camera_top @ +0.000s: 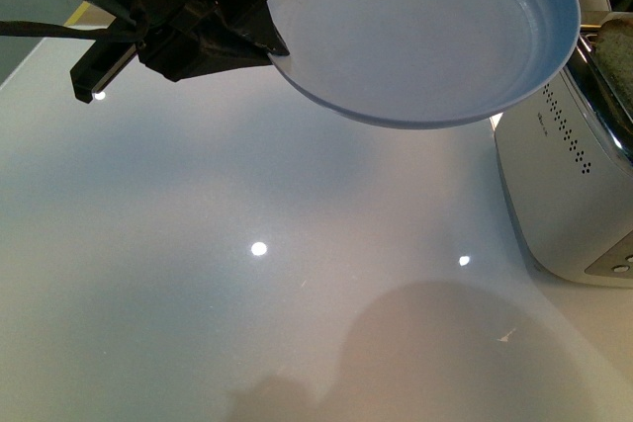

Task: Left arm holds plate, right arm toasts bread

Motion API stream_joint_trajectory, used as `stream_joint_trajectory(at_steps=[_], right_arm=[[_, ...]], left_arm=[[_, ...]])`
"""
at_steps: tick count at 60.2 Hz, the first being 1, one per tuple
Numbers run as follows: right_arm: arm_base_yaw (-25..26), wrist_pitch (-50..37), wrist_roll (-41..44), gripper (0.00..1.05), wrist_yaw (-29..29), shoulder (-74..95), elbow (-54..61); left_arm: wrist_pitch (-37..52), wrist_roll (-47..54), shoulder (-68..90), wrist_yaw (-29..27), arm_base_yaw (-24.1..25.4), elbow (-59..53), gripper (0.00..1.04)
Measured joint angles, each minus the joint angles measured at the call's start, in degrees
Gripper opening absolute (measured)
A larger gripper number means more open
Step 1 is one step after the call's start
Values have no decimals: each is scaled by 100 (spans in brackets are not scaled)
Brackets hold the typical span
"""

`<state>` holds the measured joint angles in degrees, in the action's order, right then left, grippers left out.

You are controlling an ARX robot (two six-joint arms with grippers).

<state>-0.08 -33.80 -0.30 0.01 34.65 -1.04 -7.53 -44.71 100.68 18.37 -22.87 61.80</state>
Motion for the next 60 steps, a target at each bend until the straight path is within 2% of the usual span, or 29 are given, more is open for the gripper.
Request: stream_joint_trajectory(at_steps=[29,60], right_arm=[[0,1449,0,2,0,-1537,2],[0,2288,0,2,0,-2376,2]], left_arm=[[0,0,0,-2,0,0,3],[0,0,0,0,0,0,3]])
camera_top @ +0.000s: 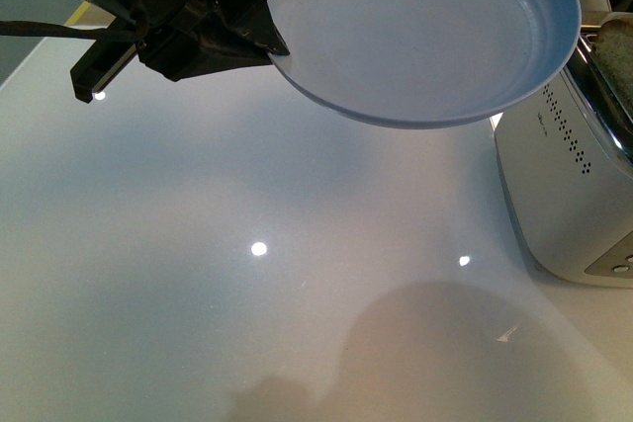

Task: Left arm holds plate, right arm toasts bread

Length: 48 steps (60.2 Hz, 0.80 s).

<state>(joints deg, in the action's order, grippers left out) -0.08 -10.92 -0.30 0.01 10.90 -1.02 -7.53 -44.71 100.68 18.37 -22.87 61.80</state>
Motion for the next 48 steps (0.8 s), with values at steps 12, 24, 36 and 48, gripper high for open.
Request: stream_joint_trajectory(at_steps=[12,24,36,48], right_arm=[[0,1025,2,2,4,-909,0],[0,1082,11,7,9,-1047,0],[0,1082,11,45,9,-1047,0],[0,1082,11,78,9,-1049,0]], left_arm=[[0,0,0,2,0,0,3],[0,0,-7,0,0,0,3],[0,-2,-9,-2,0,0,3],[0,-2,-9,-2,0,0,3]])
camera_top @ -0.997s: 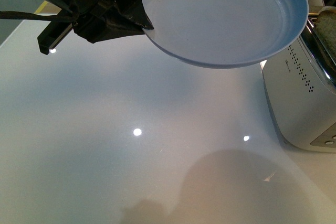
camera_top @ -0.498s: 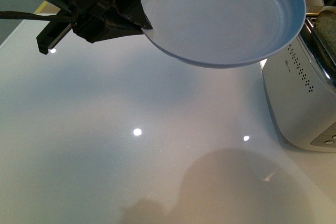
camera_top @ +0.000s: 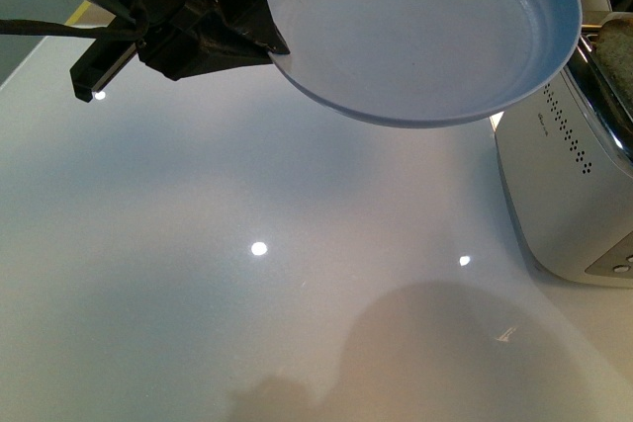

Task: Left arm holds plate, right arm toasts bread

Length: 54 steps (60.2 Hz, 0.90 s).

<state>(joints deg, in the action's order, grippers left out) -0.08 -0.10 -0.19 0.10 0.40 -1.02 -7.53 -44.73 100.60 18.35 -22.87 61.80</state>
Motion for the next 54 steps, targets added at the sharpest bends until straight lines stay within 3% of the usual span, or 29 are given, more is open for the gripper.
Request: stream_joint_trajectory(at_steps=[3,7,9,23,47,54], right_arm=[[0,0,0,87,0,0,0],[0,0,-2,96,-2,0,0],[0,0,0,97,-2,0,0],[0,0,0,96,-2,-7,0],[0,2,0,96,0,-9,0],[0,2,0,96,0,-9,0]], left_arm=[[-15,-24,0,-107,-7,0,3],[-195,-205,-11,-944,-92,20,3],[-219,-249,-11,-1110,-109,20,3],[-450,-236,-44,-739,61,144,3],[-31,1423,1508,365,2492,730,3],[26,1945,2280,509,2883,901,3]])
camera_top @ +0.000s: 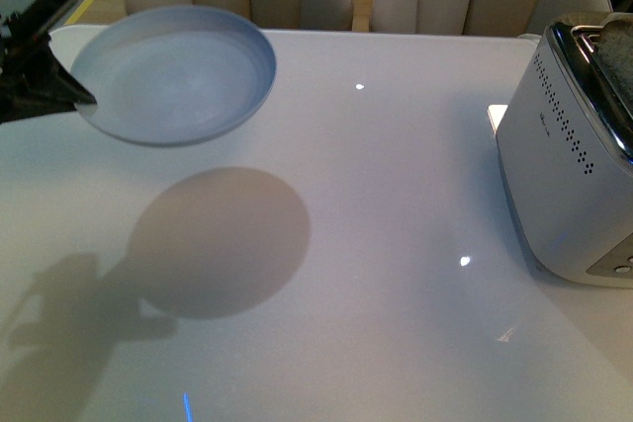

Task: Left arm holds plate, right arm toasts bread

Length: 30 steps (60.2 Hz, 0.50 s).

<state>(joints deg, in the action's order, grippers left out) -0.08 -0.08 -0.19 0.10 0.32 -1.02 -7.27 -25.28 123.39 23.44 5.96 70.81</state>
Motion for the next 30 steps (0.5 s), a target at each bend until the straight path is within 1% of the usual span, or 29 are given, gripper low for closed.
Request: stream_joint_trajectory(at_steps=[11,21,30], right_arm=[[0,0,0,96,0,0,0],[0,0,0,96,-2,0,0],[0,0,0,96,0,0,0]], left_arm=[[125,481,796,120,267,129,3],[380,702,1215,323,299,173,3],[527,820,1397,378,264,212,3]])
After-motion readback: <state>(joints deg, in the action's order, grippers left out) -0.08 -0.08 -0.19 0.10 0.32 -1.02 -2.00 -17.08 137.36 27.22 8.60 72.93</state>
